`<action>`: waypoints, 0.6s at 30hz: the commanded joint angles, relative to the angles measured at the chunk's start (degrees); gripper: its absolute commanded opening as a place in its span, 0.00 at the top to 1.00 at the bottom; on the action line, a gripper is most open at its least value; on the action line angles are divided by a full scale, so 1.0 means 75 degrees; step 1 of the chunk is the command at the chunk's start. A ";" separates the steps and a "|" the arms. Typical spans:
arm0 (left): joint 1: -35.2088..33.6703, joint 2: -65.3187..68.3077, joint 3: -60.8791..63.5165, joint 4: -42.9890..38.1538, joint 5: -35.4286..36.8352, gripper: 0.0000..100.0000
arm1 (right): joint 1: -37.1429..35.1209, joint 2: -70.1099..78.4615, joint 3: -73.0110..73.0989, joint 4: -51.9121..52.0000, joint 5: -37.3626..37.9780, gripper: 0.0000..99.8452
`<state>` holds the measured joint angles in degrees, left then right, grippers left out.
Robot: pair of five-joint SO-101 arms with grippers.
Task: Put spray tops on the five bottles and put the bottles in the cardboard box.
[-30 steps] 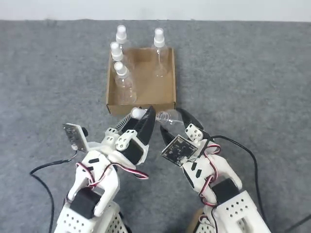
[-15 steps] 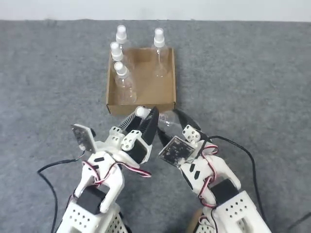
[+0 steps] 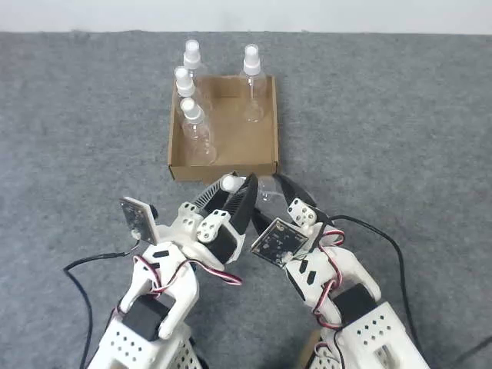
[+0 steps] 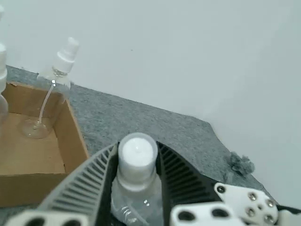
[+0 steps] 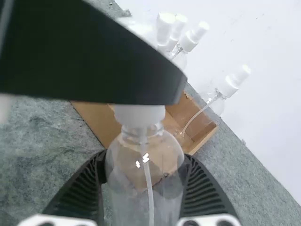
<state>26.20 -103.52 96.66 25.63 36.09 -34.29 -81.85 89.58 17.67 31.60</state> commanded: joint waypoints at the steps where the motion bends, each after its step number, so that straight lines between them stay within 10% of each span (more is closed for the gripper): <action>1: 0.0152 -0.0105 -0.0018 0.0094 -0.0141 0.99 | -0.0100 -0.0217 -0.0117 -0.0111 -0.0082 0.99; 18: 0.0152 -0.0105 -0.0064 0.0258 -0.0492 0.98 | -0.0100 -0.0217 -0.0164 -0.0135 -0.0094 0.99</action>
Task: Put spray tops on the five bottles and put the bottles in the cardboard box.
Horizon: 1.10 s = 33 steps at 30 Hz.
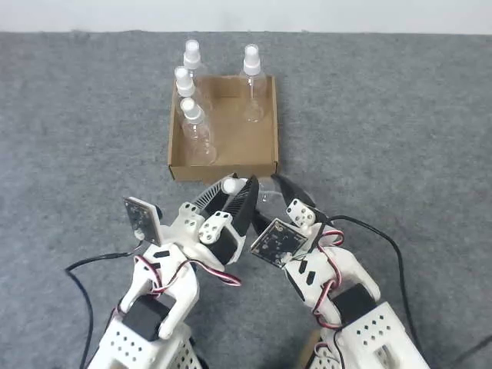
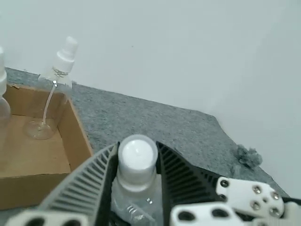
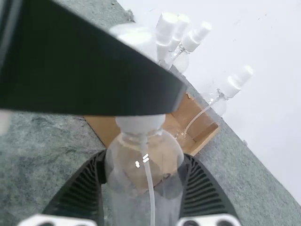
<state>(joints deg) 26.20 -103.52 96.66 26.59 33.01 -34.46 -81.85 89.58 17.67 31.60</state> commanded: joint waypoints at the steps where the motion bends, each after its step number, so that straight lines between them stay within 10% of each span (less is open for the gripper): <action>1: 0.0152 -0.0105 -0.0064 0.0129 -0.0082 0.98 | -0.0076 -0.0217 -0.0164 -0.0135 -0.0094 0.99; 12: 0.0094 -0.0117 -0.0076 0.0141 -0.0023 0.77 | -0.0064 -0.0217 -0.0129 -0.0158 -0.0094 0.99; 33: 0.0094 -0.0129 -0.1342 0.1852 0.0574 0.77 | 0.0346 -0.0217 -0.0164 -0.0193 -0.0094 0.99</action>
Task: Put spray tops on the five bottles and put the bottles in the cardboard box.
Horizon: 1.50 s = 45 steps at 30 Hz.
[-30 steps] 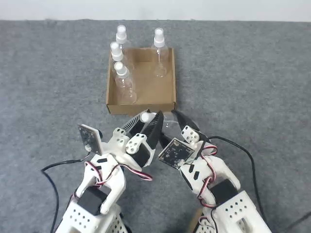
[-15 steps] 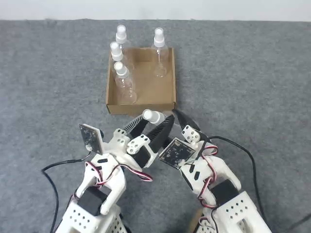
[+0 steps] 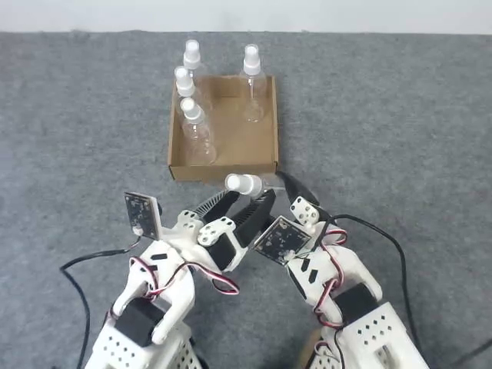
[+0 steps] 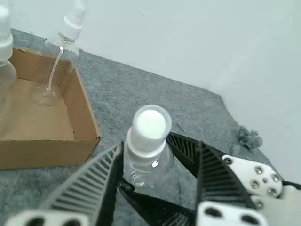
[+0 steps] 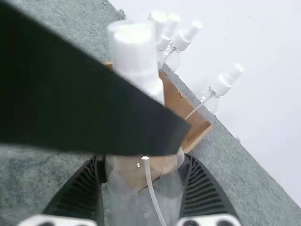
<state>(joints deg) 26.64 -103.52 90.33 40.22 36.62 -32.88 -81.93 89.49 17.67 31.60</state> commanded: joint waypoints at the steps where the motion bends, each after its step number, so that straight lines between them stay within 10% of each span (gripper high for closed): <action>1: 0.0023 -0.0129 -0.0498 0.0035 0.0094 0.77 | 0.0135 -0.0205 -0.0152 -0.0193 -0.0094 0.99; 20: -0.0375 -0.0129 -0.0592 0.0059 0.0059 0.77 | 0.0158 -0.0205 -0.0117 -0.0568 -0.0152 0.99; 45: -0.1688 -0.0129 -0.0580 -0.0668 0.0645 0.78 | 0.0838 -0.0217 -0.0445 -0.1002 -0.3657 0.99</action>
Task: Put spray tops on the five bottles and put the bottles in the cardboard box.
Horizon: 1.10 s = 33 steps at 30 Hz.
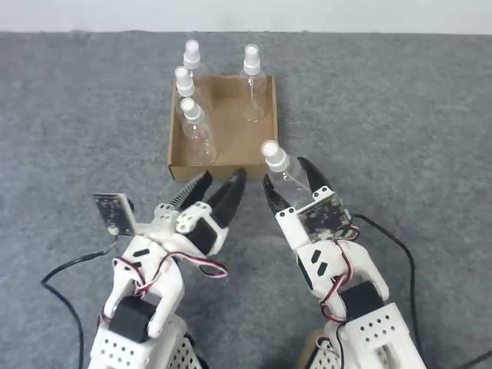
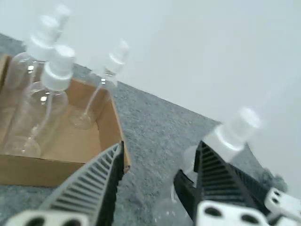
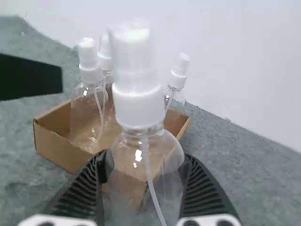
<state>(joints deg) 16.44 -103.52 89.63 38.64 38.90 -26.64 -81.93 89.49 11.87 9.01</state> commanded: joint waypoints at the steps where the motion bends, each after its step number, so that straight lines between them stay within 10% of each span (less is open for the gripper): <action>1: -0.0410 -0.0129 -0.0486 -0.0516 0.0352 0.78 | -0.0088 -0.0217 -0.0445 -0.0229 -0.0797 0.99; 33: 0.0328 -0.0105 0.0768 -0.2110 -0.0211 0.78 | -0.1424 -0.0217 -0.0223 -0.0158 -0.0352 0.99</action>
<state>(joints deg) 17.49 -103.52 95.69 23.96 38.55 -36.57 -81.85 89.58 11.78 4.00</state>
